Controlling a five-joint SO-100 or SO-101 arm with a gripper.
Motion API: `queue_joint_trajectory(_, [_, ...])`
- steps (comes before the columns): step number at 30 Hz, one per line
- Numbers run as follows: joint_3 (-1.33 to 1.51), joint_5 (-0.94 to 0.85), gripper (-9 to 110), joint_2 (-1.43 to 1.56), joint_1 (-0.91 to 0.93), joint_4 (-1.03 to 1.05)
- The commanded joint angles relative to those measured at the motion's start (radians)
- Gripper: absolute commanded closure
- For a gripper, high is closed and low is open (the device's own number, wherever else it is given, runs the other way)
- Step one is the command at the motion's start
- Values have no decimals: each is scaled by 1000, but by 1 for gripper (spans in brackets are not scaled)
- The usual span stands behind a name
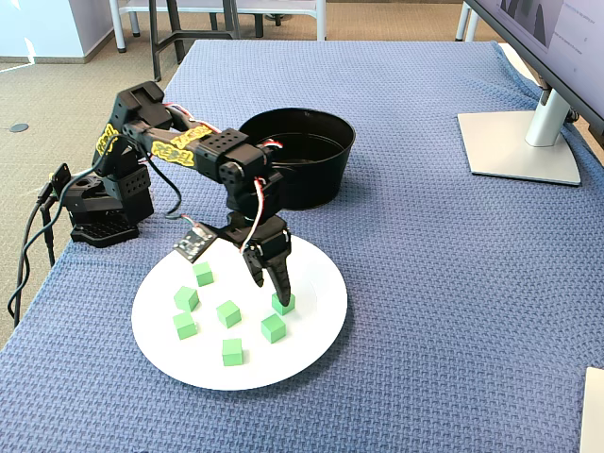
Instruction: Pick up the green cubes from the white plate and place them in the black recipient
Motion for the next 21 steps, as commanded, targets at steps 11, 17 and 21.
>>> queue_joint_trajectory(11, [-170, 48, 83, -72, -46, 28])
queue_joint_trajectory(17, [-184, 48, 84, -92, -31, 32])
queue_joint_trajectory(21, [-190, 49, 87, -103, -21, 37])
